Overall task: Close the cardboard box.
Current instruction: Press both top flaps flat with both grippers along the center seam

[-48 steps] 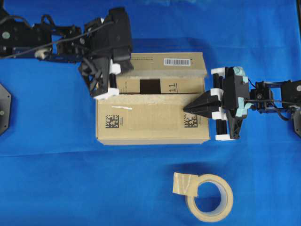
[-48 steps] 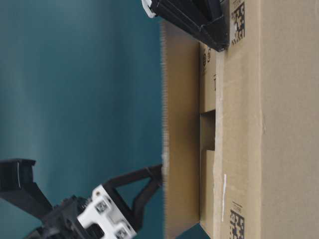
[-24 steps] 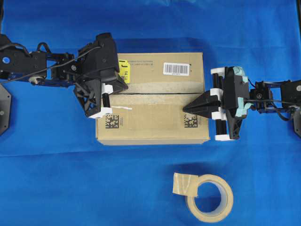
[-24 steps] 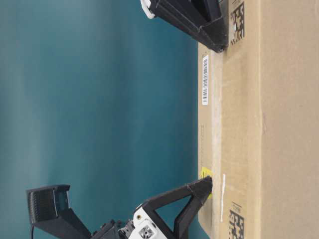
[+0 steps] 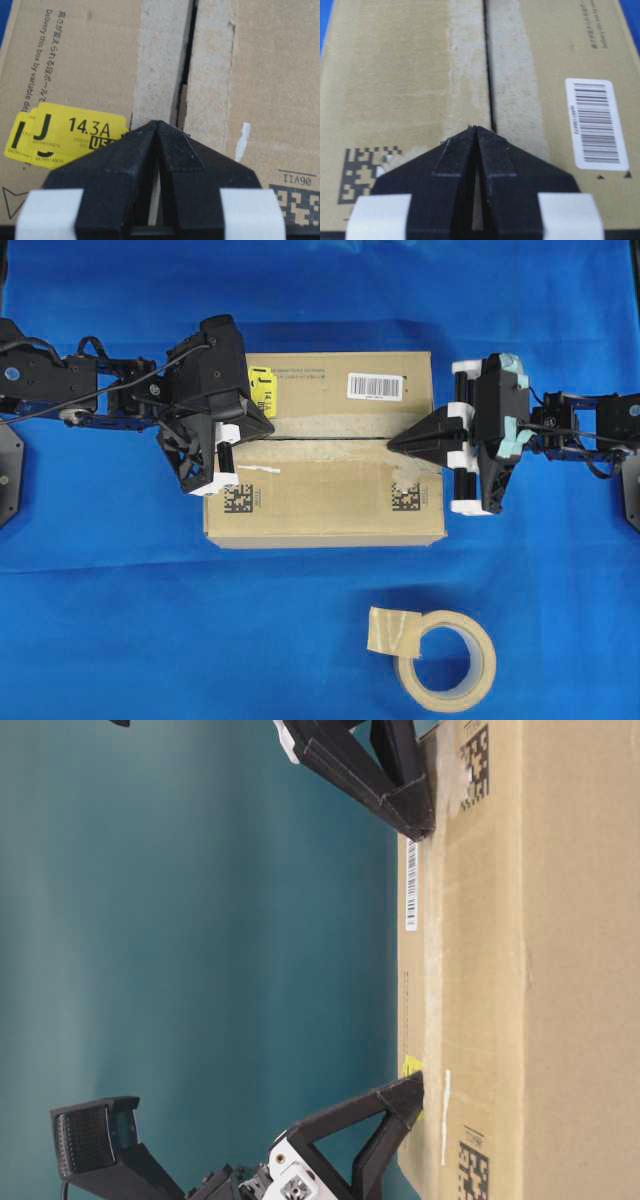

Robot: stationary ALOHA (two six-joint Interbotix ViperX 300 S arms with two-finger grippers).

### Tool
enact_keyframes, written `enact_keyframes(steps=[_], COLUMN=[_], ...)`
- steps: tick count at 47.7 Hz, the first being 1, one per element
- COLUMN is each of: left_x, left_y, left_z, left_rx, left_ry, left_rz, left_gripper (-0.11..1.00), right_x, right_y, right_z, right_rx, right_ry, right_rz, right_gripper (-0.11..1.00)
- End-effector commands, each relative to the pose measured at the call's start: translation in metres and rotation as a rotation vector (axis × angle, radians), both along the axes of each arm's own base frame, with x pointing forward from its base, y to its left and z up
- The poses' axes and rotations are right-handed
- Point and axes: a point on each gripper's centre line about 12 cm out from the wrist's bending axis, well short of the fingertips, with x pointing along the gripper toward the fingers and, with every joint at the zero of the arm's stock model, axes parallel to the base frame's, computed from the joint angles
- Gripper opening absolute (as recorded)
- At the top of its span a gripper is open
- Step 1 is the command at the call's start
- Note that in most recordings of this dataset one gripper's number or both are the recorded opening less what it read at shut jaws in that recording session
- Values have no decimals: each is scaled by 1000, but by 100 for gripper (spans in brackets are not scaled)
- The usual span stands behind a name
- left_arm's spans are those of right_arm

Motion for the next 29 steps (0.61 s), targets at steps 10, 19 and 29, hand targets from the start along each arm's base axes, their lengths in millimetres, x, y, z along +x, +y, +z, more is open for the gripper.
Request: enact_keyframes(steps=[10,19,29], left_x=[1,-1,-6], left_y=[-4,-4,-6], left_z=[7,6,11], left_rx=[0,3,10], left_ry=[-25,-38,-110], left_rz=[-9,-11,-15], left_gripper=[0,0,0], right_x=[-5,-11,-13], right_y=[-5,-8,-10], right_z=[-3,-8,-10], right_rx=[-4,-6,-6], right_ry=[-16,-22,-19], right_rz=[-18,-30,-39], right_gripper=[1,1,1])
